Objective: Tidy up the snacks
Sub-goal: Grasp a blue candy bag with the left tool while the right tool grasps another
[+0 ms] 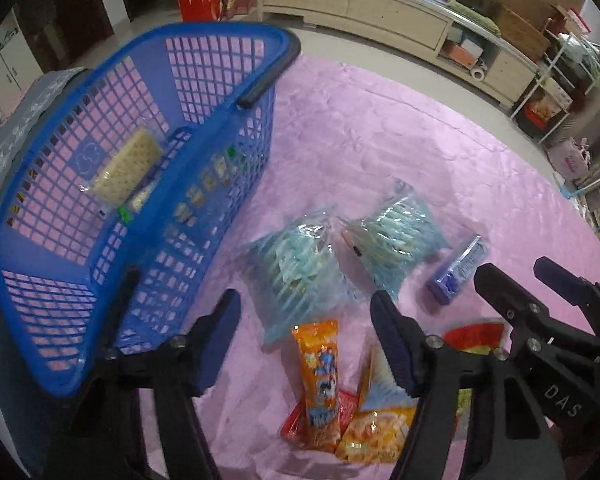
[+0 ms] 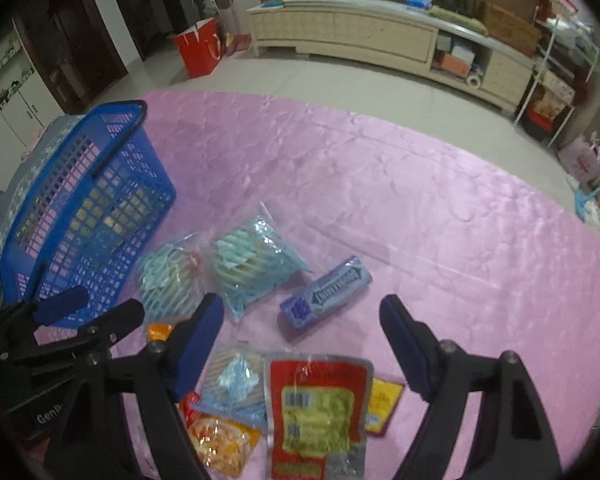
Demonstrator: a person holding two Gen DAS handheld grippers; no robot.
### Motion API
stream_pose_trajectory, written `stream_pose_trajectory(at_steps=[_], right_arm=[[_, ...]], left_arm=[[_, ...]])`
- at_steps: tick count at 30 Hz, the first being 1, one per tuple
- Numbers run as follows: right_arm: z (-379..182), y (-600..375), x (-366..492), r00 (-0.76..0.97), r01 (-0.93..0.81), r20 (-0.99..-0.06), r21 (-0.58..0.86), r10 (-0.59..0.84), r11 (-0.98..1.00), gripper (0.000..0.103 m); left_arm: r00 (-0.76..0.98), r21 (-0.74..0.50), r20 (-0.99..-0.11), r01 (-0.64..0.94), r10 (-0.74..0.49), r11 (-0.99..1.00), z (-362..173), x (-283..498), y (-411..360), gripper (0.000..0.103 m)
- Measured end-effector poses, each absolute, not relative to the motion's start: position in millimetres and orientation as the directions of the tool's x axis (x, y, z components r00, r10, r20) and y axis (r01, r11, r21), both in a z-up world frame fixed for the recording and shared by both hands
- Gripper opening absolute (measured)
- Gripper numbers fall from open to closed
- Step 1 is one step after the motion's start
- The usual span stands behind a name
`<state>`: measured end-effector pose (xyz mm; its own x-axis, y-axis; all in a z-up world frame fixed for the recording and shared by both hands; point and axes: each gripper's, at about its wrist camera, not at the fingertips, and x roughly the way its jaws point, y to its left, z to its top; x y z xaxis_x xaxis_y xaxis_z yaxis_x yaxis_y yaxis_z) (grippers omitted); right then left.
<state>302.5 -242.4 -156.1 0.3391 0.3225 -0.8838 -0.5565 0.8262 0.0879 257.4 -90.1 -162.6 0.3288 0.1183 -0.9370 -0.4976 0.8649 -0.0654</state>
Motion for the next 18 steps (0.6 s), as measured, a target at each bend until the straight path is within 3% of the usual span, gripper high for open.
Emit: stream_pose_trajectory(at_steps=[8,18], right_arm=[[-183,-232,322,0.302,-0.577,-0.899,0.093,0.317,0.812,0.084],[-193,-235,329,0.279,-0.586,-0.906,0.103,0.319,0.804,0.084]], left_arm=[[0.258,-0.015,-0.954,-0.548,0.152,0.836,-206,282,-83,0.062],[0.242,-0.037,-0.963,-0.55,0.116,0.834,-233,304,-73,0.064]])
